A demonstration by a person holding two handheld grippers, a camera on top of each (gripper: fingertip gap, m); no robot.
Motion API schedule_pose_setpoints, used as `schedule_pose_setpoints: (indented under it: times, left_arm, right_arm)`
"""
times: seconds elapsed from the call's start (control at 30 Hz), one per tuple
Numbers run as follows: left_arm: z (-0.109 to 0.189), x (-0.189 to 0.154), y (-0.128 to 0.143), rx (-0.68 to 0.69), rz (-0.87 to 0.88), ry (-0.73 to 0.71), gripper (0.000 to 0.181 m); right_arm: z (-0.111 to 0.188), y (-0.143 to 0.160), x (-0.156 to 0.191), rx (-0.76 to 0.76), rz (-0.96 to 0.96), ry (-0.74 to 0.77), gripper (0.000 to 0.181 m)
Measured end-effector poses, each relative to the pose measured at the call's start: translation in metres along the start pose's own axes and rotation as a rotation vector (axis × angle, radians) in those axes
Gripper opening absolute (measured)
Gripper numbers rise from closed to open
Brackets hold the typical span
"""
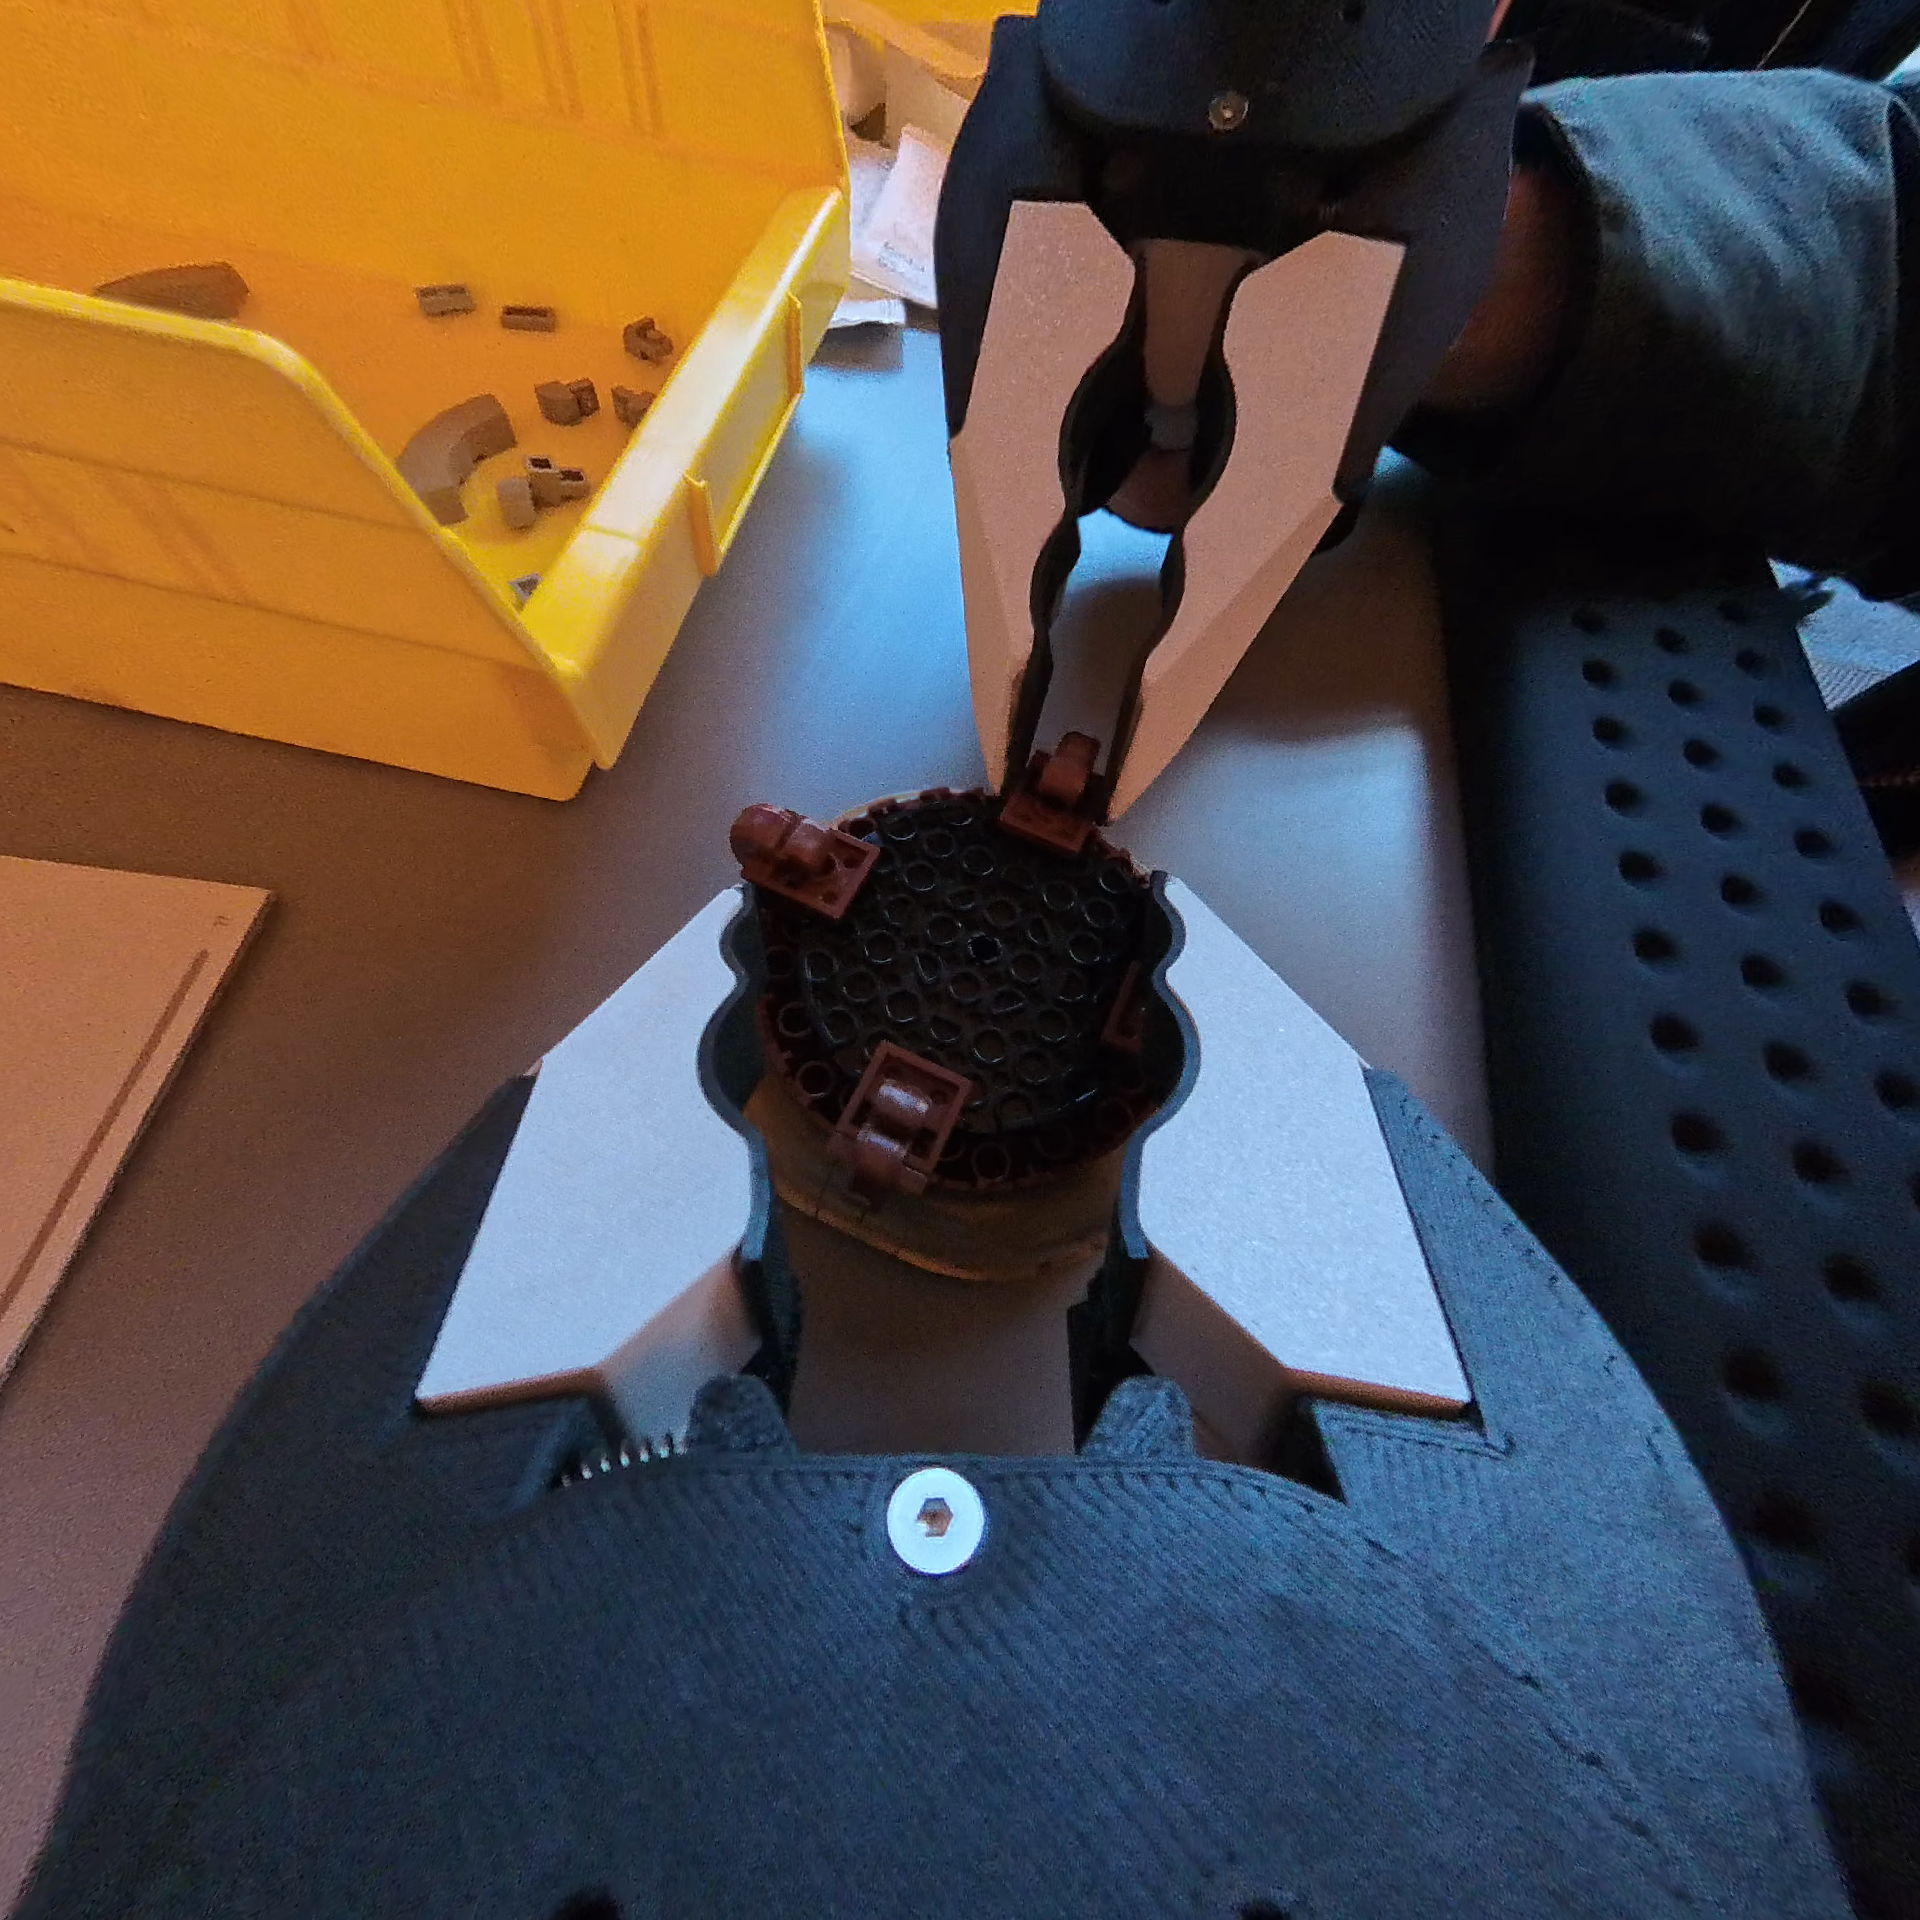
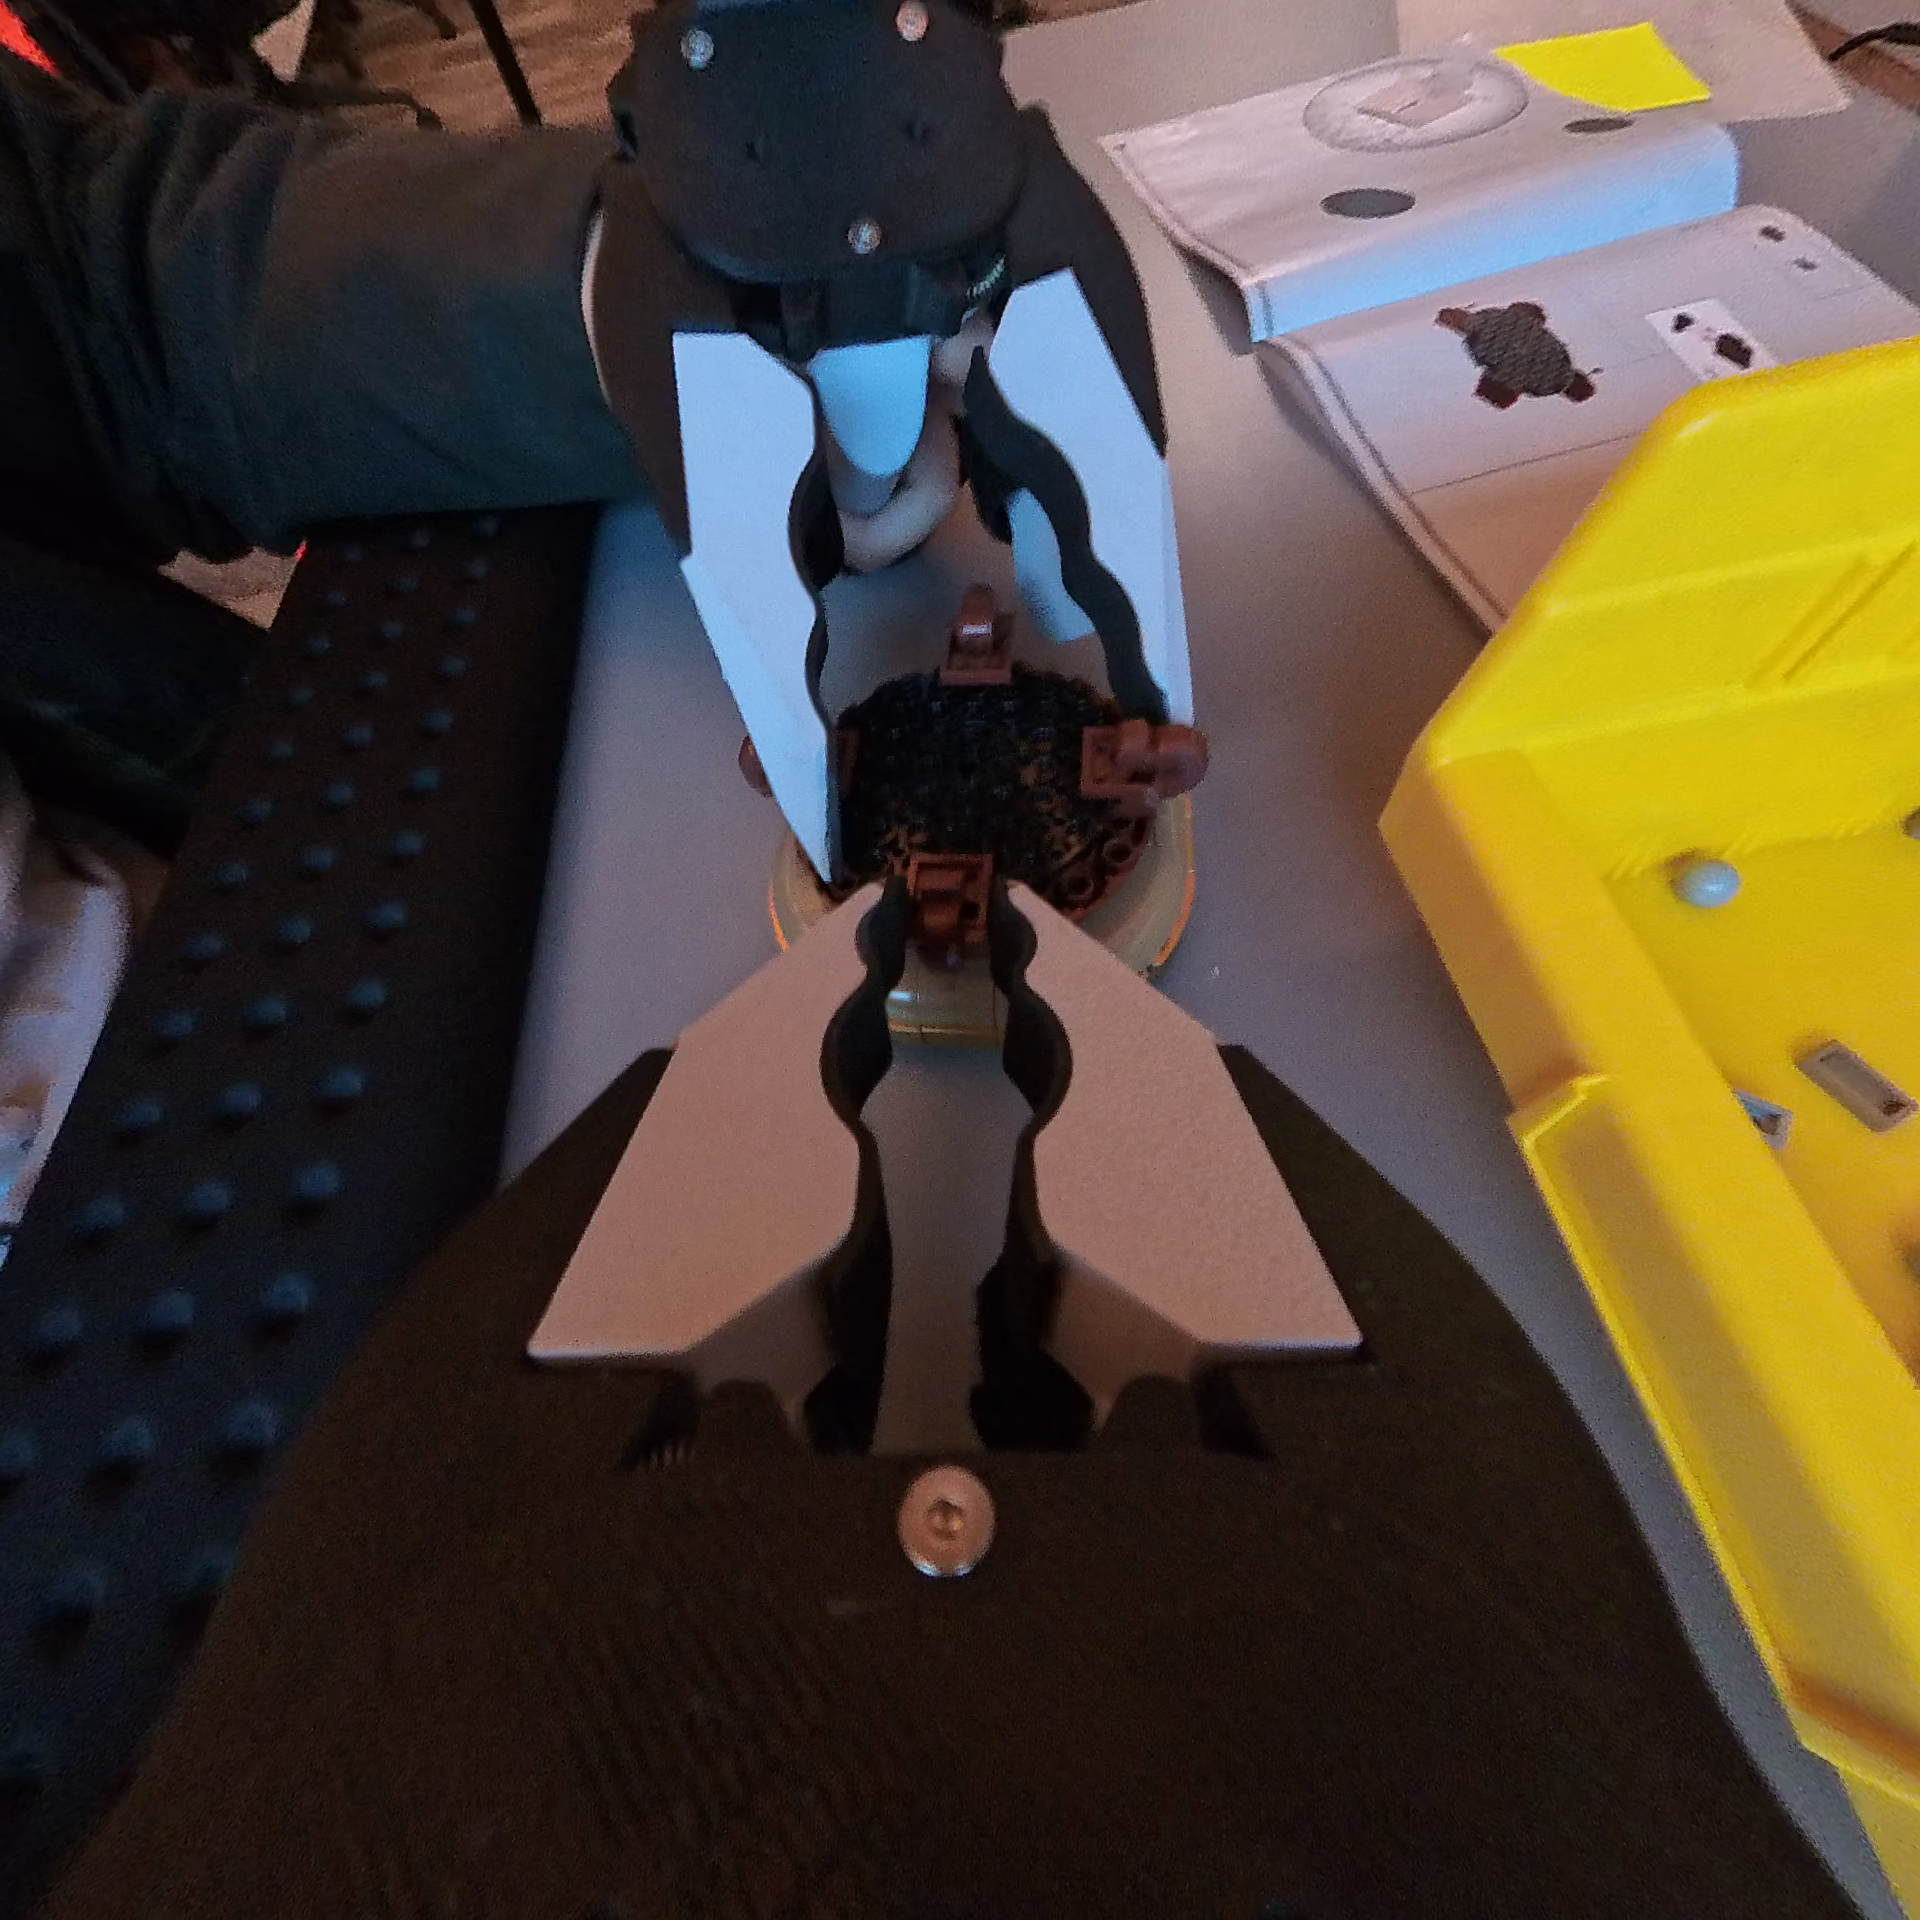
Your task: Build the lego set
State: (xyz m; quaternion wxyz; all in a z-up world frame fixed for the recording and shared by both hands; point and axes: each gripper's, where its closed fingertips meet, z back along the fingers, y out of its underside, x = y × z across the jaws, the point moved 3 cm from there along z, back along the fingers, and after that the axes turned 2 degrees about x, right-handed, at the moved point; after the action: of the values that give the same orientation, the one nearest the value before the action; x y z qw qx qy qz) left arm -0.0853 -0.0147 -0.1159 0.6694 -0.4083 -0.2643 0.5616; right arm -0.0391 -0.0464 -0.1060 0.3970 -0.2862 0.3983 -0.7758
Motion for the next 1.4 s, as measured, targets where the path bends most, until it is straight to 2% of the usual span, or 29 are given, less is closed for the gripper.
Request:
schedule_pose_setpoints:
  times: [0.17,0.3,0.43,0.67,0.9,1.07,1.13,1.27,1.4]
  left_arm:
    - [0.0,-0.001,0.0,-0.001,0.005,0.005,0.073]
    - [0.0,-0.001,0.0,-0.001,0.005,0.005,0.073]
    - [0.0,-0.001,0.0,-0.002,0.006,0.005,0.073]
    - [0.0,0.0,0.0,-0.006,0.009,0.001,0.073]
    - [0.003,0.001,0.002,-0.007,0.017,0.005,0.073]
    - [0.004,0.002,0.002,-0.008,0.014,0.007,0.073]
    - [0.004,0.002,0.002,-0.008,0.013,0.007,0.072]
    - [0.004,0.001,0.002,-0.007,0.005,0.012,0.073]
    - [0.004,0.001,0.002,-0.004,-0.004,0.021,0.073]
  right_arm:
    - [0.003,-0.001,0.003,-0.008,0.127,0.047,0.013]
    - [0.01,-0.008,0.001,-0.063,0.091,0.043,0.009]
    - [0.004,-0.001,0.002,-0.007,0.095,0.049,0.011]
    - [0.003,-0.002,0.003,-0.008,0.063,0.049,0.005]
    - [0.014,0.001,0.001,0.005,0.049,0.042,0.005]
    - [0.031,-0.017,-0.005,-0.162,-0.074,-0.018,0.006]
    - [0.041,-0.031,-0.005,-0.308,-0.231,-0.145,0.006]
    - [0.082,-0.061,-0.014,-0.663,-0.575,-0.494,0.004]
    - [0.091,-0.062,-0.024,-0.727,-0.642,-0.5,0.005]
